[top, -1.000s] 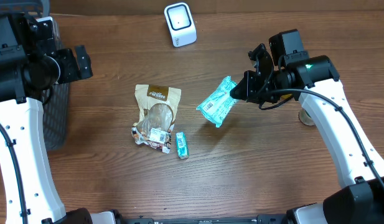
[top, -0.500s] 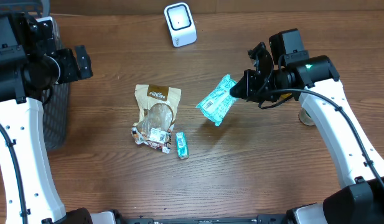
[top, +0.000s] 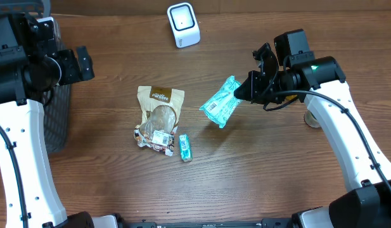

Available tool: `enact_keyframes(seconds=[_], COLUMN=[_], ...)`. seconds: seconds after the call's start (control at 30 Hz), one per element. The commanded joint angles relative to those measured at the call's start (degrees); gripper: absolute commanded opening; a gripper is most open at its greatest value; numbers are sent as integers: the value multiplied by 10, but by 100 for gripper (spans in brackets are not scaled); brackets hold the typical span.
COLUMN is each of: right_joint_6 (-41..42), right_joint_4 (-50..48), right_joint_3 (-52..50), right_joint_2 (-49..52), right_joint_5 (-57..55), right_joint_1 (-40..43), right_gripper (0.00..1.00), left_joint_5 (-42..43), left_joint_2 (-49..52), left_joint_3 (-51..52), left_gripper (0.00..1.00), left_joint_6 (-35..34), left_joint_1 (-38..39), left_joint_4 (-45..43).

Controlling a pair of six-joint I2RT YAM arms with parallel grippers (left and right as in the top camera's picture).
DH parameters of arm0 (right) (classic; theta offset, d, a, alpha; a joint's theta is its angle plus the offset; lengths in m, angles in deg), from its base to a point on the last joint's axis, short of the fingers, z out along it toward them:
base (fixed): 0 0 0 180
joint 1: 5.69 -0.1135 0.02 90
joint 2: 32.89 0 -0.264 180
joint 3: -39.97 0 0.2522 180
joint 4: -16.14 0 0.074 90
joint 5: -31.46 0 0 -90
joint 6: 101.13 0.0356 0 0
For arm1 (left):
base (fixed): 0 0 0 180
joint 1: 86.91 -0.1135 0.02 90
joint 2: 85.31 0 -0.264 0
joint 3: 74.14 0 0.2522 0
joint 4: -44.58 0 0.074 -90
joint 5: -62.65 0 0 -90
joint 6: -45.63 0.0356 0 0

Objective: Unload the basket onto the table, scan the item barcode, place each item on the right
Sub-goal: 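Carry the wipes packet up to the white scanner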

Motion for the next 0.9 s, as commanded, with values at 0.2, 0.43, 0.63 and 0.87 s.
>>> enact_keyframes(seconds=[0.2, 0.43, 0.63, 0.87], right_joint_6=[-2, 0, -3, -51], right_joint_4=[-7, -3, 125, 68], right_joint_3=[7, 42, 324, 465], right_joint_2=[-2, -2, 42, 117], right_joint_5=[11, 9, -177, -334], right_joint_1=[0, 0, -20, -92], right_gripper=[4, 4, 4, 4], left_joint_5=[-1, -1, -1, -1], left_joint_2=[1, 1, 1, 1], left_joint_3=[-6, -6, -6, -6], left_gripper=[100, 100, 99, 99], left_joint_6=[-3, -3, -3, -3], left_joint_1=[2, 2, 2, 2], left_joint_4=[-2, -2, -2, 0])
